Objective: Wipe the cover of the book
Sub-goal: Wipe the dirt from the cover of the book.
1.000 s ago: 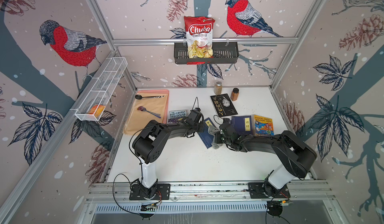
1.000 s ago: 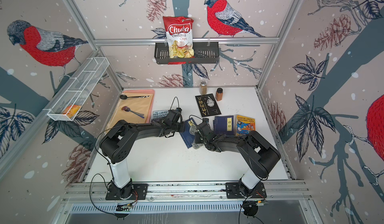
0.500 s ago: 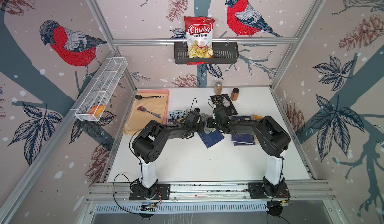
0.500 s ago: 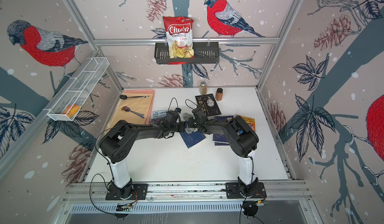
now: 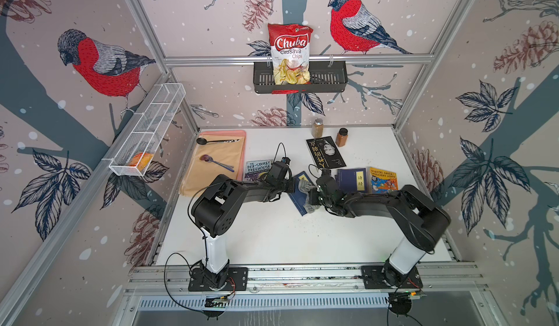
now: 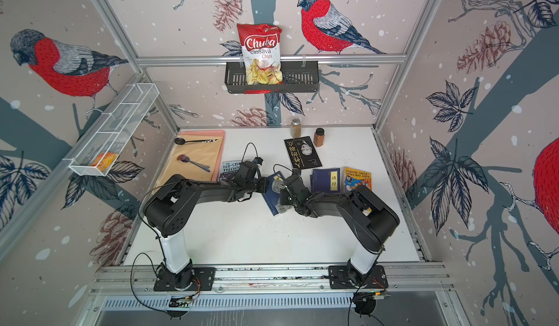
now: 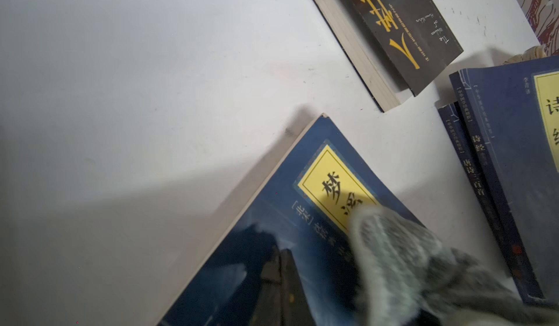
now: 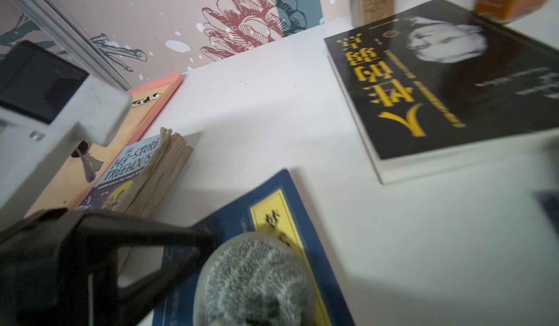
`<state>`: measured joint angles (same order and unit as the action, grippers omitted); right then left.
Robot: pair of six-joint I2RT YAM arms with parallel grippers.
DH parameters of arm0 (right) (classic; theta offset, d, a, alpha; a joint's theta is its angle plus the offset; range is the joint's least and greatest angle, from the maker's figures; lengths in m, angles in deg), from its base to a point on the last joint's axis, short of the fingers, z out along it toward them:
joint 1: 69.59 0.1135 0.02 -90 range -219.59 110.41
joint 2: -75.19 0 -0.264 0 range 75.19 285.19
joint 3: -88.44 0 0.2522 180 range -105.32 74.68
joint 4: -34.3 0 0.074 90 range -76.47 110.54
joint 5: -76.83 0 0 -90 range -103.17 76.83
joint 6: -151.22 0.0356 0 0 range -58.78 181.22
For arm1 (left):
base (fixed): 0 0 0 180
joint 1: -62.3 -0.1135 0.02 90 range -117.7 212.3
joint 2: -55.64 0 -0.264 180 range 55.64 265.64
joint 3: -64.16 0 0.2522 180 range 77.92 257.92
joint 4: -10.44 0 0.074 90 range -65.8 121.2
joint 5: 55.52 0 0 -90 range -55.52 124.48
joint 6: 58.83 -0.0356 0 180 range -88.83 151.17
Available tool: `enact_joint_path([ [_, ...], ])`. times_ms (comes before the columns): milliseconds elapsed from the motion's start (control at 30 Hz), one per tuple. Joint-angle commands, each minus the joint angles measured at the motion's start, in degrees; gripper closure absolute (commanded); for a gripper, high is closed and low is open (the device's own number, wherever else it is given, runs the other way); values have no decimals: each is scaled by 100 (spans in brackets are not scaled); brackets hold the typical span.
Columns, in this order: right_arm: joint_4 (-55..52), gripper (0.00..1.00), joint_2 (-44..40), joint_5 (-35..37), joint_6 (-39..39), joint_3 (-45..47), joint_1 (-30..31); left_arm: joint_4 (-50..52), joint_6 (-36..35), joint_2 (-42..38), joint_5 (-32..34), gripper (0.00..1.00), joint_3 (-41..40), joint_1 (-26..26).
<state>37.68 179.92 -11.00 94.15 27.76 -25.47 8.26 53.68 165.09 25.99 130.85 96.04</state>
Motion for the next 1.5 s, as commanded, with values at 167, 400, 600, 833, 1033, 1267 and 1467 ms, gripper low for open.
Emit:
enact_joint_path([
  [167,-1463,100,1303,-389,-300,-1555,-122,1225,4,73,40,100,-159,-27],
  [400,-1415,98,-429,-95,111,833,132,1158,-16,85,-82,100,-241,-169],
  [600,-897,99,-553,-214,303,1051,201,1166,-37,7,-84,100,-273,-217],
  [833,-945,99,1046,-370,-165,-934,-110,1066,117,-59,-97,100,-370,-219],
  [1033,-951,99,60,-140,-33,404,-108,977,107,-51,-93,100,-441,-227],
  [1267,-737,98,-928,60,722,1945,65,948,-54,105,-138,100,-360,-240],
  [1467,-448,99,683,-357,156,379,31,802,42,-76,-172,100,-517,-236],
])
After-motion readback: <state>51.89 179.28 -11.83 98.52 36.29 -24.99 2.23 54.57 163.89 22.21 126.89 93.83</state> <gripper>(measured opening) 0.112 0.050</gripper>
